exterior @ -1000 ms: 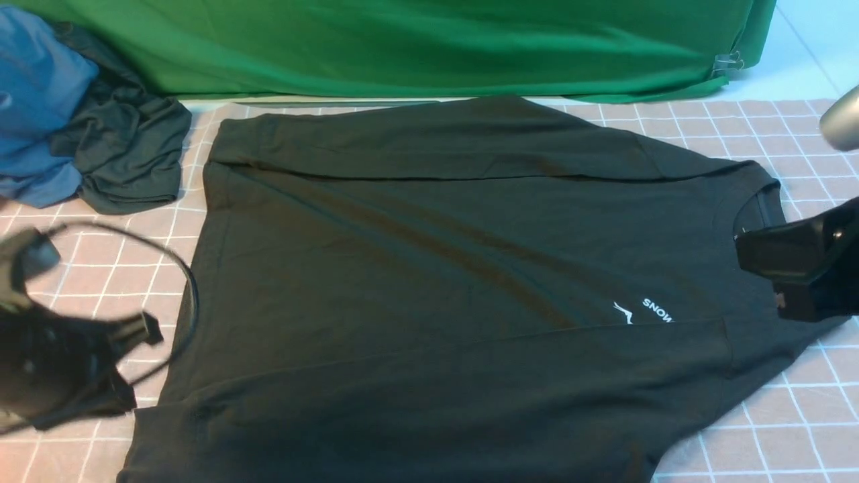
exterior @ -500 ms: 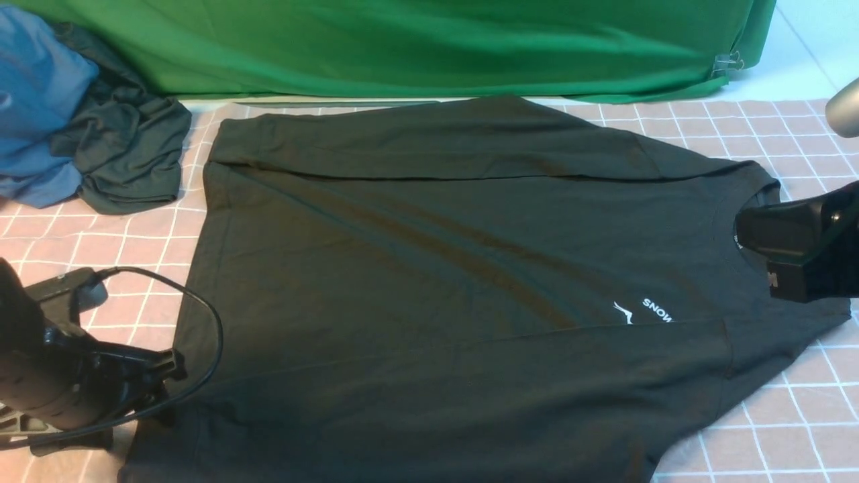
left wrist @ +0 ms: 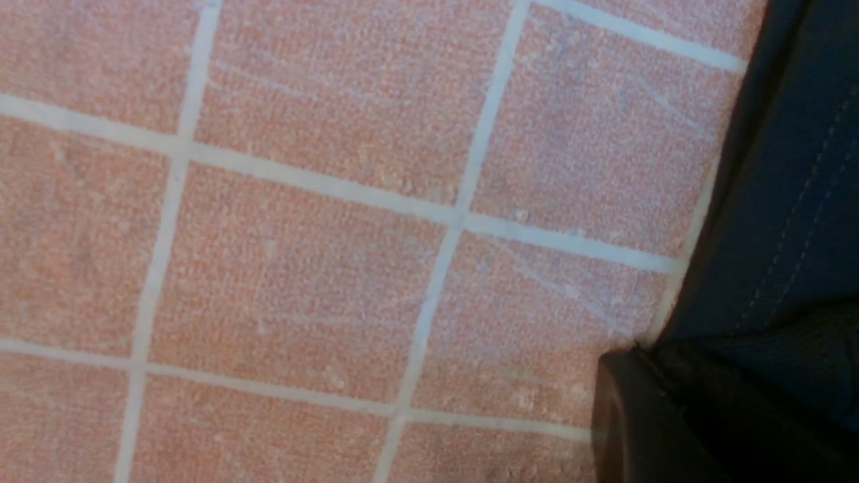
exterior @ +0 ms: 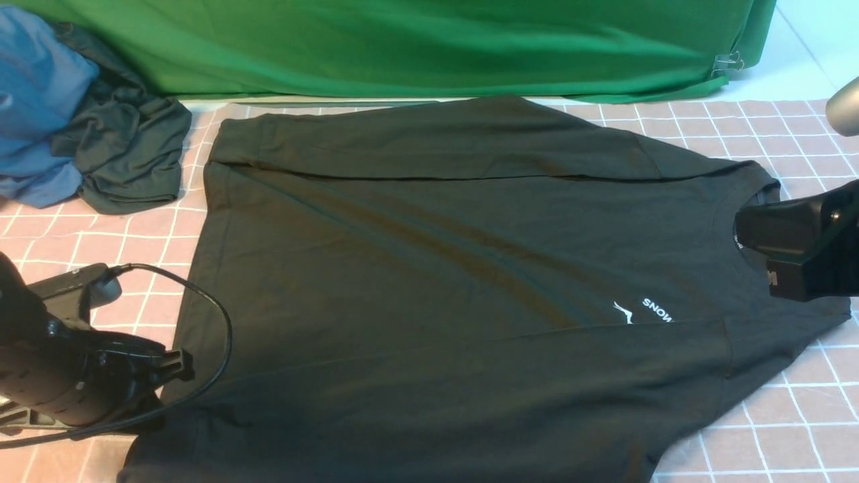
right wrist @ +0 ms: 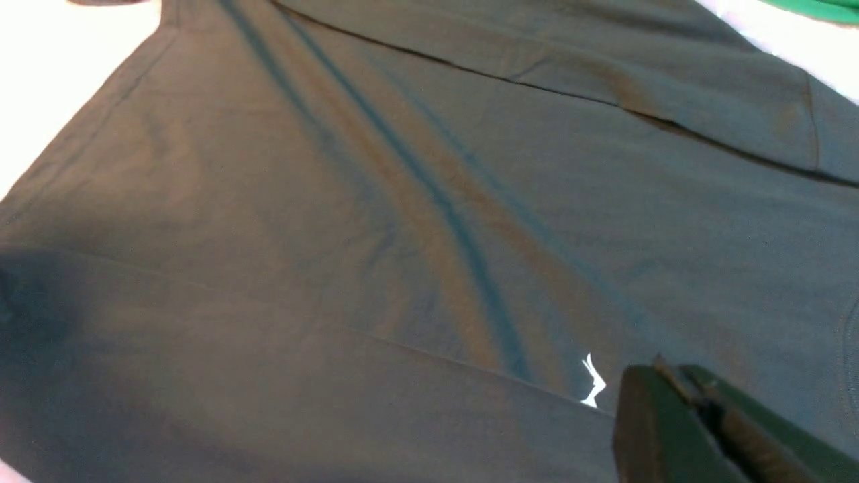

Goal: Fold a long-sleeved shirt over a pink coffee tablecloth.
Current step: 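Grasp the left edge of the dark T-shirt lying flat on the table, then fold the left side of the black T-shirt inward over its body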

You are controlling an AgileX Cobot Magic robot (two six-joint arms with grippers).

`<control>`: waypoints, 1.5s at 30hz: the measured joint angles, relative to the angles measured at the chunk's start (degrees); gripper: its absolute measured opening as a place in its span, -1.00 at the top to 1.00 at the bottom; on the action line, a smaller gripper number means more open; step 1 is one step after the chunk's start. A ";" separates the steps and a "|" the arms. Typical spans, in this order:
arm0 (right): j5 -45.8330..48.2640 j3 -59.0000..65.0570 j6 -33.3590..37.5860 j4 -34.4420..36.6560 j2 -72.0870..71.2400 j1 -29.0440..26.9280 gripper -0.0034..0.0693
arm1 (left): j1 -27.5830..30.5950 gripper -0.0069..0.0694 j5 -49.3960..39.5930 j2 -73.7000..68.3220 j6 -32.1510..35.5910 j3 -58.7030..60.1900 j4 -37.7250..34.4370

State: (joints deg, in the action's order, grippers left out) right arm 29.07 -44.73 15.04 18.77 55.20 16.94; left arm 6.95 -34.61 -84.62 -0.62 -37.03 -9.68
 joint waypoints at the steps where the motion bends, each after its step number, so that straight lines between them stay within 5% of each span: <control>1: 0.00 0.00 0.00 0.00 0.00 0.00 0.80 | 0.00 0.66 -0.25 0.00 0.00 0.00 0.01; 12: -0.01 0.00 0.01 0.00 0.05 0.00 0.77 | 0.00 0.70 -7.23 7.08 0.62 -4.87 3.23; 28: -0.46 0.00 0.01 0.22 0.05 0.00 0.72 | 0.00 0.70 12.28 8.03 5.85 -7.19 2.83; 45: -0.66 0.00 0.01 0.82 0.05 0.00 0.71 | -0.11 0.70 23.23 -3.68 5.89 -11.77 2.55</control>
State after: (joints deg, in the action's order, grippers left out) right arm 28.40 -44.73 15.05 19.59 55.24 16.94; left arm 6.84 -11.38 -88.30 5.27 -48.80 -7.13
